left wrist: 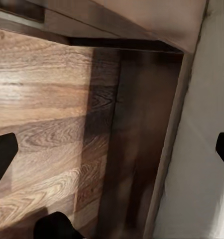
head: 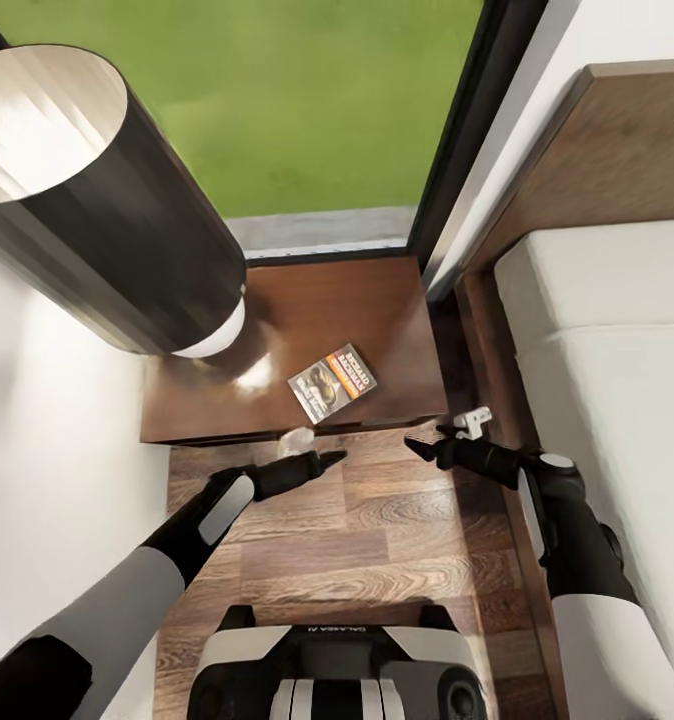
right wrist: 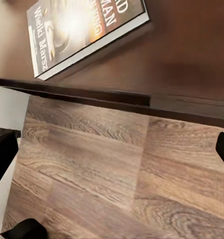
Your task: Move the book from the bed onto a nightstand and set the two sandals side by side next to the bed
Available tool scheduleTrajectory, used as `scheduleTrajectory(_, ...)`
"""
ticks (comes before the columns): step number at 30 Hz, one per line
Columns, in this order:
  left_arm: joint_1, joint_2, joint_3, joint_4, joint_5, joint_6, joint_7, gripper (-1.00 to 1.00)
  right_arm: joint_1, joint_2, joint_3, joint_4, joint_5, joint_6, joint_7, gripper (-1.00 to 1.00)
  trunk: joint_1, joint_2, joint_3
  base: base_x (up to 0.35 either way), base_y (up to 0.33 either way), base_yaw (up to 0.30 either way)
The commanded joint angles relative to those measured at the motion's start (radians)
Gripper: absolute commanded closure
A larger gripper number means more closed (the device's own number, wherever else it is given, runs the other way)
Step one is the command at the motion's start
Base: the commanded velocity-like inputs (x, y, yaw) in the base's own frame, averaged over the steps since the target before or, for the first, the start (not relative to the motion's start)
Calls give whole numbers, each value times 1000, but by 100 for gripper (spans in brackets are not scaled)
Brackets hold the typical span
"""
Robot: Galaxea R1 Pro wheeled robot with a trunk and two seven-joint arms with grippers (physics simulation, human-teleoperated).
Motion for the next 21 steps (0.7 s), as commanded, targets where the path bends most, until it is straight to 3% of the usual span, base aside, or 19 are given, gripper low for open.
scheduleTrajectory(1,0,-1,-10,7,8,7,1,-100,-1,0,-2,7,7,4,7,-100,-4,7,3,0,0,0)
scheduleTrajectory(5,4,-24,-49,107,9,20,3,-100,0,0,-2,112,9,0,-24,-100,-19,35,15,0,0,0)
scheduleTrajectory(14,8,-38,-56,275,8,21,2,-100,0,0,-2,261,10,-34,-123,-100,-54,98,44,0,0,0)
scheduleTrajectory(16,14,-58,-56,344,8,17,3,-100,0,0,-1,342,10,-59,-146,-100,-61,112,50,0,0,0)
scheduleTrajectory(21,17,-81,-56,416,7,10,7,-100,0,2,2,424,10,-69,-205,-100,-81,147,66,0,0,0)
